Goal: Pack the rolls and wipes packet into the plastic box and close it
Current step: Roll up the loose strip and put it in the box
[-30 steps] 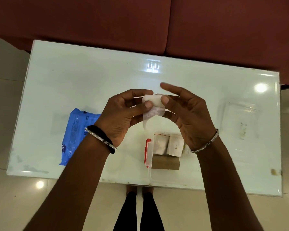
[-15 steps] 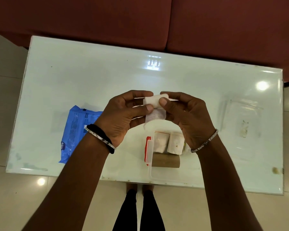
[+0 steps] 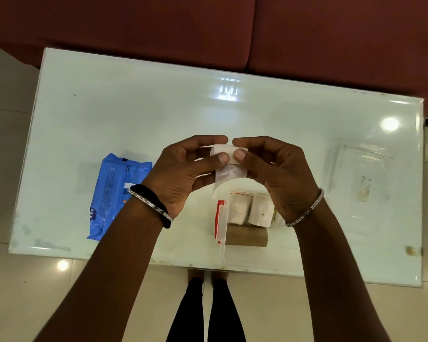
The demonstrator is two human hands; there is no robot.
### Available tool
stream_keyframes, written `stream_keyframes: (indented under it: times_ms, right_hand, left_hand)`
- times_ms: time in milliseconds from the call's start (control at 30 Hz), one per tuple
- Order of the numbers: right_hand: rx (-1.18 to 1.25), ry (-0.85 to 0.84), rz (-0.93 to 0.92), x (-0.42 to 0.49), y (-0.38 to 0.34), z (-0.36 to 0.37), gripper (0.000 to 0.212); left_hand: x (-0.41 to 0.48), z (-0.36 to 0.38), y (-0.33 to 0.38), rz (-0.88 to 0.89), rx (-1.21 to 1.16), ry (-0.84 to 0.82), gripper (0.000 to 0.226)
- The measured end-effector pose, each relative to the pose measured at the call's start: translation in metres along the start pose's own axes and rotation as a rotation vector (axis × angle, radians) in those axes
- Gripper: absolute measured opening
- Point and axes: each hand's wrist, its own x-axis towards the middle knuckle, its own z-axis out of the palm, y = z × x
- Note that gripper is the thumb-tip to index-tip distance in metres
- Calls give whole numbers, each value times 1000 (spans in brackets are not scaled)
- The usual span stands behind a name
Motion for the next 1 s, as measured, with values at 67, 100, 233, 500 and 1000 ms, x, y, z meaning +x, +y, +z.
stream_keyframes:
  times_ms: [67,100,233,500,1000]
  right_hand:
    - [-28,-13,-20,0,1,-1,25]
    - [-32,-26,-31,0,1,-2,28]
    - [-15,-41,-16,-2,1,-4,37]
    - [-50,35,77,-3,1,-5,34]
    - [-71,42,70,-8,7,-10,36]
  left_hand:
    - [1,1,-2,-37,-37,25,30]
    - [1,2,-2,-59,-47,40,27]
    - [3,2,-5,-61,10,30,25]
    - [4,1,-5,-43,15,-24,33]
    - [3,1,-12,-98,23,-34,40]
